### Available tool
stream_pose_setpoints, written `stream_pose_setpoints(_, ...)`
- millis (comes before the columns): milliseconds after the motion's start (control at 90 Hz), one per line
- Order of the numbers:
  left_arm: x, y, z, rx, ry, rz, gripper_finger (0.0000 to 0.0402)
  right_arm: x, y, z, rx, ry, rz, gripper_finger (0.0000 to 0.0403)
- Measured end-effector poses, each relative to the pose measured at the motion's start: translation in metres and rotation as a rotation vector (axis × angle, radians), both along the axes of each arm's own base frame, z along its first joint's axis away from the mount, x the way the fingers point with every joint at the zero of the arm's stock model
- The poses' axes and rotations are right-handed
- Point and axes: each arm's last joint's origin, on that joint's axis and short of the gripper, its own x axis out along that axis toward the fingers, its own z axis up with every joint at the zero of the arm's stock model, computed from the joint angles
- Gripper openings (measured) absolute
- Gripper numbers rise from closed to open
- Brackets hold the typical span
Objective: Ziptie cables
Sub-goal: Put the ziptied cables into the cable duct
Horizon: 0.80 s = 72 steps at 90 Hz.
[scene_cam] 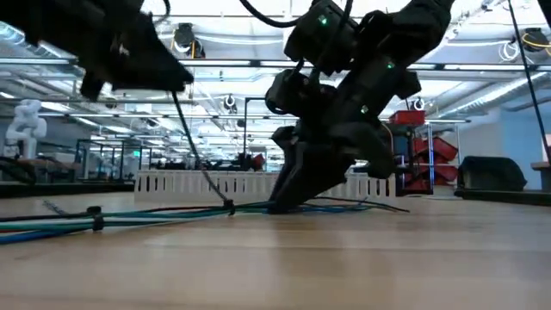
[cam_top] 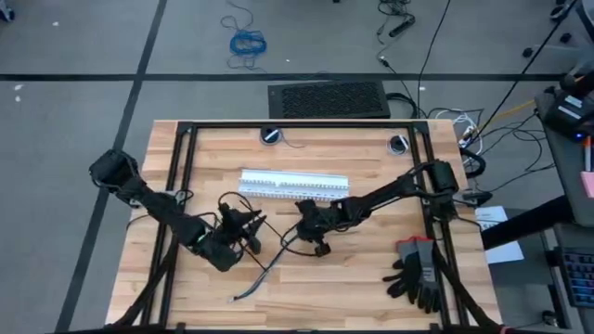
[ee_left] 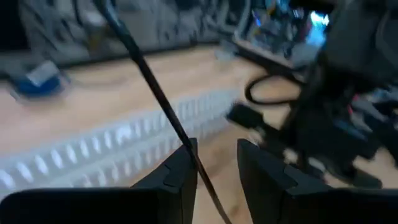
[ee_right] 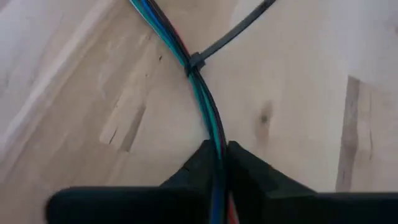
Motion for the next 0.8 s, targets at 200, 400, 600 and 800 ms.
stream_pose_setpoints(200, -0.016, -0.017, 0.022, 0.061, -0.069, -0.006, 0.0111, -0.006, 0.005, -0.002, 0.03, 0.069, -0.085, 0.0005)
stream_pose_setpoints(400, -0.037, -0.049, 0.061, 0.076, -0.096, -0.165, 0.0111, -0.02, 0.033, 0.003, 0.03, 0.122, -0.12, 0.0003)
stream_pose_setpoints(600, -0.051, -0.093, 0.072, 0.173, -0.02, -0.388, 0.0111, -0.048, 0.067, 0.023, 0.044, 0.205, -0.133, 0.0001)
stream_pose_setpoints(800, -0.04, -0.124, 0.014, 0.138, 0.089, -0.507, 0.0111, -0.072, 0.084, 0.039, 0.05, 0.277, -0.172, 0.0001)
